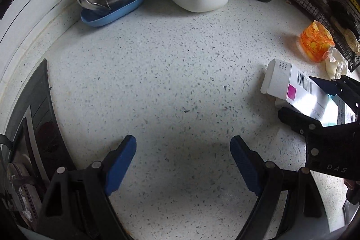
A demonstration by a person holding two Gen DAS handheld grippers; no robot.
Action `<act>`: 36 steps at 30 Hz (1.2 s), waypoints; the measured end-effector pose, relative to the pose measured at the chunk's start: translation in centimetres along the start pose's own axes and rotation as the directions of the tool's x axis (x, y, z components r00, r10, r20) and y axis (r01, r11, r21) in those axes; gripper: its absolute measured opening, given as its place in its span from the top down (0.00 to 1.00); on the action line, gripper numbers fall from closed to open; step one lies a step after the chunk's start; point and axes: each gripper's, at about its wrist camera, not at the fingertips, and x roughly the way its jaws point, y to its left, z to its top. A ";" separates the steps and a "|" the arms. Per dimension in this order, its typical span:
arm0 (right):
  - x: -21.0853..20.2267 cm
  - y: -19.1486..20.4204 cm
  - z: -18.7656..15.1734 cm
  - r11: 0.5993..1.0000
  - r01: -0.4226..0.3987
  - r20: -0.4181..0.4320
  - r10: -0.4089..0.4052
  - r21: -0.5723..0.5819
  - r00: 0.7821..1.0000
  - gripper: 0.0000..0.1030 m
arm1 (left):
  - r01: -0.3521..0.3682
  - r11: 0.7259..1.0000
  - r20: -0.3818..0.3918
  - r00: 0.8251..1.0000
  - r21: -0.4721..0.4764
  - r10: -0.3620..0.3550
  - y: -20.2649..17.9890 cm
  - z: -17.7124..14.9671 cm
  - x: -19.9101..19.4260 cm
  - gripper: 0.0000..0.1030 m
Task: Collect trash
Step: 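Raise both tools and grasp the white-green medicine box with the right tool, then grasp the orange plastic cup with the left tool while the right tool holds the box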
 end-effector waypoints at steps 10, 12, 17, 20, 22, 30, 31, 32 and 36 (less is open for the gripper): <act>-6.6 -3.2 -2.5 0.968 0.037 0.074 -0.057 0.246 0.996 0.37 | 0.116 0.983 0.036 0.992 0.145 -0.122 -3.3 2.2 -4.2 0.18; -9.0 -4.2 -3.1 0.947 0.066 0.099 -0.102 0.314 0.990 0.37 | 0.142 0.970 0.048 0.987 0.197 -0.154 -4.9 3.3 -5.3 0.18; -12.4 -7.8 -4.7 0.870 0.155 0.090 -0.222 0.468 0.971 0.37 | 0.172 0.930 0.067 0.977 0.325 -0.204 -9.7 6.4 -6.4 0.18; -13.0 -9.5 -5.2 0.828 0.174 0.082 -0.255 0.533 0.963 0.37 | 0.194 0.903 0.060 0.970 0.383 -0.234 -12.7 8.2 -6.0 0.18; -13.1 -10.3 -5.0 0.804 0.188 0.073 -0.275 0.565 0.959 0.37 | 0.211 0.886 0.042 0.967 0.412 -0.250 -14.5 9.1 -5.6 0.18; -12.8 -14.8 -5.8 0.724 0.236 0.028 -0.333 0.648 0.942 0.37 | 0.260 0.821 -0.022 0.957 0.508 -0.290 -20.0 12.0 -2.5 0.18; -12.6 -15.0 -6.0 0.716 0.241 0.021 -0.336 0.656 0.942 0.37 | 0.262 0.817 -0.029 0.957 0.513 -0.289 -20.4 12.5 -2.0 0.18; -12.3 -15.4 -6.0 0.707 0.249 0.009 -0.339 0.662 0.941 0.37 | 0.263 0.813 -0.036 0.957 0.519 -0.287 -20.8 12.9 -1.5 0.18; -10.9 -16.4 -5.7 0.683 0.261 -0.019 -0.340 0.682 0.940 0.37 | 0.271 0.784 -0.067 0.957 0.558 -0.283 -22.1 14.2 0.9 0.18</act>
